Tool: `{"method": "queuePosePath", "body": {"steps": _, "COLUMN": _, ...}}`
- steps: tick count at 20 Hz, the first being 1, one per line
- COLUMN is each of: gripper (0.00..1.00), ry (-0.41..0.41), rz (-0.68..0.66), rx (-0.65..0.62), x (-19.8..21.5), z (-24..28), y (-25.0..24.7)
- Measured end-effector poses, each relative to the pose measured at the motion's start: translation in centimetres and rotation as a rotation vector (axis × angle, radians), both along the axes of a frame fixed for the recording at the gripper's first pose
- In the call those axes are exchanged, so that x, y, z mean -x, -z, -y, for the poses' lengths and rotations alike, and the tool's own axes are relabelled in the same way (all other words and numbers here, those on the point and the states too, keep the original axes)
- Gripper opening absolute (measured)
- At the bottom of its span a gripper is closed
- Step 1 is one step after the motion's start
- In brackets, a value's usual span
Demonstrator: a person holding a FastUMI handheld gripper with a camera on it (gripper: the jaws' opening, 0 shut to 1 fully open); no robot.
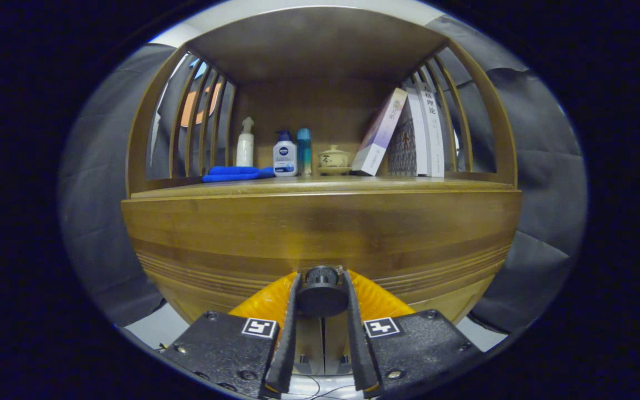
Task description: Pull open the drawer, take out the items inside it, and place them on the countertop above the cabinet.
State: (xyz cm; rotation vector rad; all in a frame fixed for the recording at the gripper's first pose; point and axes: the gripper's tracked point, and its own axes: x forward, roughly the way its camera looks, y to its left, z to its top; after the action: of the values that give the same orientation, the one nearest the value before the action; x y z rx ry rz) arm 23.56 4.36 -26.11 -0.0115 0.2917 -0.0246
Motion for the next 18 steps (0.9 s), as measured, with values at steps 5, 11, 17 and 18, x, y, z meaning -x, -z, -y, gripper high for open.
{"method": "queuePosePath", "body": {"steps": 5, "gripper": 0.37, "ry": 0.001, "rz": -0.016, "rx": 0.01, "x": 1.0, "z": 0.0, "y": -0.1}}
{"method": "queuePosePath", "body": {"steps": 11, "gripper": 0.36, "ry": -0.005, "rz": -0.014, "rx": 0.014, "x": 4.6, "z": 0.2, "y": -0.4}}
{"method": "queuePosePath", "body": {"steps": 17, "gripper": 0.36, "ry": -0.006, "rz": -0.003, "rx": 0.0, "x": 8.9, "z": 0.3, "y": -0.7}}
{"method": "queuePosePath", "body": {"steps": 18, "gripper": 0.36, "ry": -0.005, "rz": -0.002, "rx": -0.003, "x": 9.4, "z": 0.3, "y": -0.8}}
